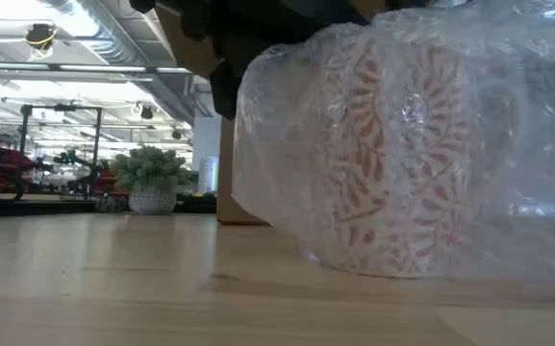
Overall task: Wrap mug
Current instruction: Wrap the orange mug with transparent bubble wrap
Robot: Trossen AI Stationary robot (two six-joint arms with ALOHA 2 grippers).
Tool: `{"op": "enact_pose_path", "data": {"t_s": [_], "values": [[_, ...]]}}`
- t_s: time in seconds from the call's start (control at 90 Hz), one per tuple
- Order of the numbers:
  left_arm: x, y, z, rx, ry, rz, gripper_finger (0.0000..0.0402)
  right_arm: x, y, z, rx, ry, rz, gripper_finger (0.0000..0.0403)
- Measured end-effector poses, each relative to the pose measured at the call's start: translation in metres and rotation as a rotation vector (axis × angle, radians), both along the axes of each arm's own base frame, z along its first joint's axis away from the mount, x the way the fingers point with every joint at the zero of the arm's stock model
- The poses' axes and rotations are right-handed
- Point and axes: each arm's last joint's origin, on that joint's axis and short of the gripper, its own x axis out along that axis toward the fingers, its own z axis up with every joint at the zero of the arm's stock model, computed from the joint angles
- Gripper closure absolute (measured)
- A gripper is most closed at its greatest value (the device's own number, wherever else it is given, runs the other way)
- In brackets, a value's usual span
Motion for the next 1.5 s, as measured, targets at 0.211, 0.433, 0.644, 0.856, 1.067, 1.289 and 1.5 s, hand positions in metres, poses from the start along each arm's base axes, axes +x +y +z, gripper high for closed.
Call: {"op": "enact_pose_path", "data": {"t_s": [0.211, 0.433, 0.644, 0.856, 1.067, 1.289, 1.5], "values": [[-0.006, 0.000, 0.015, 0.020, -0.024, -0.017, 0.0402, -0.004, -0.004, -0.033, 0.017, 0.019, -0.029, 0.0402], [-0.034, 0.000, 0.057, 0.101, 0.011, 0.050, 0.0402, -0.005, -0.003, -0.036, 0.015, 0.038, -0.009, 0.0402], [-0.050, 0.026, 0.029, 0.297, 0.217, 0.265, 0.0402, -0.004, -0.003, -0.036, 0.009, 0.024, 0.027, 0.0402], [-0.024, 0.026, 0.020, 0.137, 0.026, 0.146, 0.0402, -0.003, -0.002, -0.036, 0.014, 0.013, 0.031, 0.0402], [-0.020, 0.010, 0.034, 0.111, -0.139, 0.028, 0.0402, -0.003, -0.003, -0.035, 0.009, 0.014, 0.046, 0.0402], [-0.006, 0.000, 0.000, 0.044, -0.149, 0.024, 0.0402, 0.000, -0.004, -0.032, 0.020, 0.007, 0.045, 0.0402], [-0.006, -0.001, -0.003, 0.055, -0.121, 0.022, 0.0402, 0.004, -0.002, -0.011, 0.024, -0.003, 0.045, 0.0402]]}}
